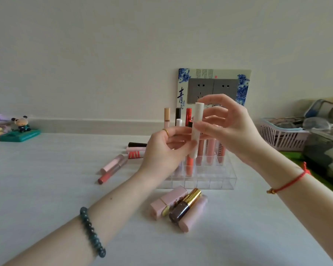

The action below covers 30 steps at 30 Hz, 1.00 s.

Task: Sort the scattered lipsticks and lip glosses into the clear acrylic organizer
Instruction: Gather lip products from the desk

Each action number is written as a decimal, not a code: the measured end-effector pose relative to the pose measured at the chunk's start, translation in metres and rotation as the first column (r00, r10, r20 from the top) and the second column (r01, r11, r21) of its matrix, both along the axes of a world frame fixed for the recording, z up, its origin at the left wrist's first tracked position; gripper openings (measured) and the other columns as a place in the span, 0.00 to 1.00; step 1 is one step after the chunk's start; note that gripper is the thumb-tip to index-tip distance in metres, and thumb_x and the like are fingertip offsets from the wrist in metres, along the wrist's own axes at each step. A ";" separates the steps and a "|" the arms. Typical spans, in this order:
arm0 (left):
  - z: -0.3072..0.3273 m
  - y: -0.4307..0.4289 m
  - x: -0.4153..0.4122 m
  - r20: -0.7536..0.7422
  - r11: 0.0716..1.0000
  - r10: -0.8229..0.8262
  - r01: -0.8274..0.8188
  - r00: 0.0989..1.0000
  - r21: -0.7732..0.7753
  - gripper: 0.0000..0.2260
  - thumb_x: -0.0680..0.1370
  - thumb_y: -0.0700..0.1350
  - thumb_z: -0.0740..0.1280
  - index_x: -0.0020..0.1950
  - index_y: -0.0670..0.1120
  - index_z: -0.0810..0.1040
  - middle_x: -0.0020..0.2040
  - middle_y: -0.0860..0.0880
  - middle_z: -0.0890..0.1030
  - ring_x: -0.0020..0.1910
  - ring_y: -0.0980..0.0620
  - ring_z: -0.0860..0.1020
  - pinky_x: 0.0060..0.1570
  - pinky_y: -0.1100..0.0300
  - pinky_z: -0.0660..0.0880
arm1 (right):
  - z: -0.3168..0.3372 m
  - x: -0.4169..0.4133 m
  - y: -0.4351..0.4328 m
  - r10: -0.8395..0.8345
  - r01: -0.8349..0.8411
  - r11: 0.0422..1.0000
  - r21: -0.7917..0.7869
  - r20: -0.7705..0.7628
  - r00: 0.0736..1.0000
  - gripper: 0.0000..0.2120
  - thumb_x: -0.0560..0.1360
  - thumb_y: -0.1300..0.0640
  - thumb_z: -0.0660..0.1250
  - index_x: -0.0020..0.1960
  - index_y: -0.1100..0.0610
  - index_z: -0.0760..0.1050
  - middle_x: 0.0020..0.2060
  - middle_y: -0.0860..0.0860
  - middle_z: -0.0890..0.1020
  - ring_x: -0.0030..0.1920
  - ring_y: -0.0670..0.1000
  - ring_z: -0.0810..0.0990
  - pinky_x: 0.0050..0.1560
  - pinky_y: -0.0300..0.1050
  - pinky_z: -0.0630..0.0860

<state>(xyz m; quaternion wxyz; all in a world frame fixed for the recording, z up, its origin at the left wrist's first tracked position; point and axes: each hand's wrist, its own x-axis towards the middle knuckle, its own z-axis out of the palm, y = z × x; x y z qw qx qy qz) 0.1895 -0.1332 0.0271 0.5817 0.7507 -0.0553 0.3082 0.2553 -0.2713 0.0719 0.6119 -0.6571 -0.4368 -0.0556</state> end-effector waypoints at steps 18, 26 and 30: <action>-0.028 -0.024 0.008 -0.061 0.988 -0.073 0.080 0.996 0.133 0.21 0.75 0.36 0.65 0.67 0.44 0.69 0.50 0.66 0.73 0.46 0.78 0.73 0.46 0.80 0.68 | -0.048 0.030 -0.009 -0.281 0.295 0.952 -0.083 0.144 0.949 0.17 0.68 0.64 0.72 0.52 0.51 0.73 0.39 0.48 0.81 0.39 0.43 0.82 0.41 0.42 0.81; -0.034 -0.023 0.010 -0.098 0.991 -0.057 0.068 0.993 0.113 0.19 0.75 0.36 0.65 0.66 0.43 0.70 0.48 0.66 0.74 0.44 0.78 0.73 0.44 0.80 0.68 | -0.058 0.033 -0.006 -0.281 0.296 0.949 -0.107 0.130 0.951 0.17 0.68 0.63 0.72 0.52 0.50 0.73 0.40 0.47 0.78 0.37 0.41 0.80 0.38 0.36 0.80; -0.036 -0.023 0.010 -0.113 0.992 -0.041 0.054 0.993 0.115 0.19 0.75 0.36 0.65 0.66 0.43 0.71 0.48 0.65 0.74 0.44 0.77 0.74 0.44 0.80 0.69 | -0.061 0.033 -0.004 -0.278 0.296 0.946 -0.135 0.138 0.951 0.17 0.68 0.63 0.72 0.53 0.51 0.73 0.41 0.48 0.79 0.38 0.42 0.80 0.37 0.31 0.78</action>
